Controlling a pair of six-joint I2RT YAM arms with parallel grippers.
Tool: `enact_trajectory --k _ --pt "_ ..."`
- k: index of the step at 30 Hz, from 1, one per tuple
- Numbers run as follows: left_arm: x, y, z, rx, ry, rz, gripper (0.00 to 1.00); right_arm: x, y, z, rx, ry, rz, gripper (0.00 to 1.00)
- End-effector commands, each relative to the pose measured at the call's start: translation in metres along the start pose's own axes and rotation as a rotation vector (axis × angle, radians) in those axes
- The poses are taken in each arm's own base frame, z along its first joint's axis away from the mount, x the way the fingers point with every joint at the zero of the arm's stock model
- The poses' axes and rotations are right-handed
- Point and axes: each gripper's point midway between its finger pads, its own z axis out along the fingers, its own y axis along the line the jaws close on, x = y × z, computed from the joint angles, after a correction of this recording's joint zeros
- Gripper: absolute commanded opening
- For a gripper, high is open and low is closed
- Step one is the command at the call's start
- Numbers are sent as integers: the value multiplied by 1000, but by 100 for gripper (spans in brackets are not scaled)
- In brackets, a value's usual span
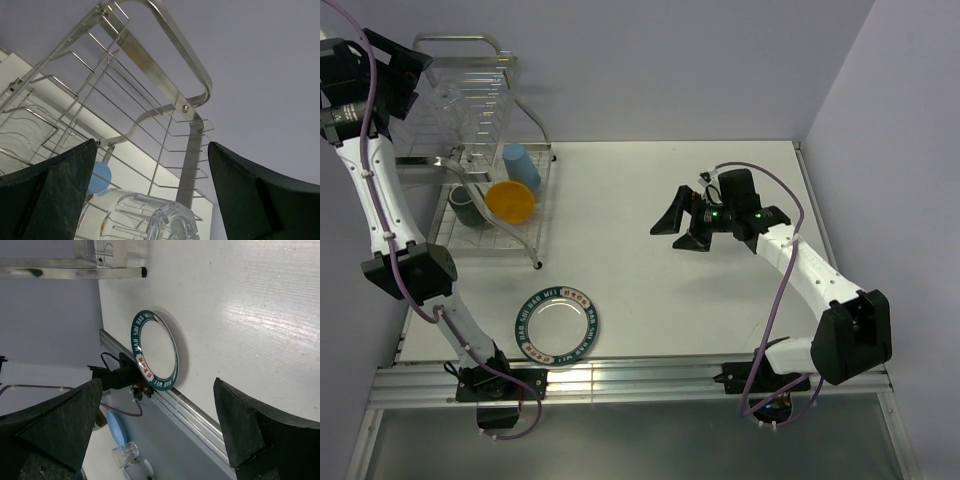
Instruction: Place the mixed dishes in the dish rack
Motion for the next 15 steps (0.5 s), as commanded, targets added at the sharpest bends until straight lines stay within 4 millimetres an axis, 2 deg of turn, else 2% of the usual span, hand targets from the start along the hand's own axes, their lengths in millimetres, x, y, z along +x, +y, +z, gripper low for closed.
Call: enact_trajectory --k 1,2,3,5,6,8,9,11,12,13,14,15 --pt "-40 -57 -56 153 -129 22 99 -16 11 -4 -6 -37 -68 100" --pt "-44 -58 -63 155 -142 19 99 -16 8 -2 2 -27 -78 100" --pt "-48 -68 -78 174 -166 26 99 -16 6 0 12 -24 -82 100" --pt "-54 -73 -91 192 -188 23 99 -14 -1 4 40 -18 -84 100" --pt "-57 -83 -107 217 -208 31 99 -12 -1 7 45 -18 -97 100" --pt "-56 -95 -122 255 -210 35 99 -6 0 14 31 -8 -124 100" --pt "-53 -107 -139 290 -212 41 99 3 3 20 18 19 -142 100" --pt "-40 -113 -150 323 -159 27 99 17 -2 36 15 85 -139 100" --pt "-35 -123 -170 350 -157 34 99 25 -4 43 20 112 -138 100" --pt "-27 -120 -174 344 -135 32 99 39 -3 52 20 158 -150 97" --pt "-18 -120 -181 347 -103 34 99 49 -11 63 31 191 -144 95" --pt "-11 -129 -206 372 -109 57 99 58 -13 70 34 214 -147 94"
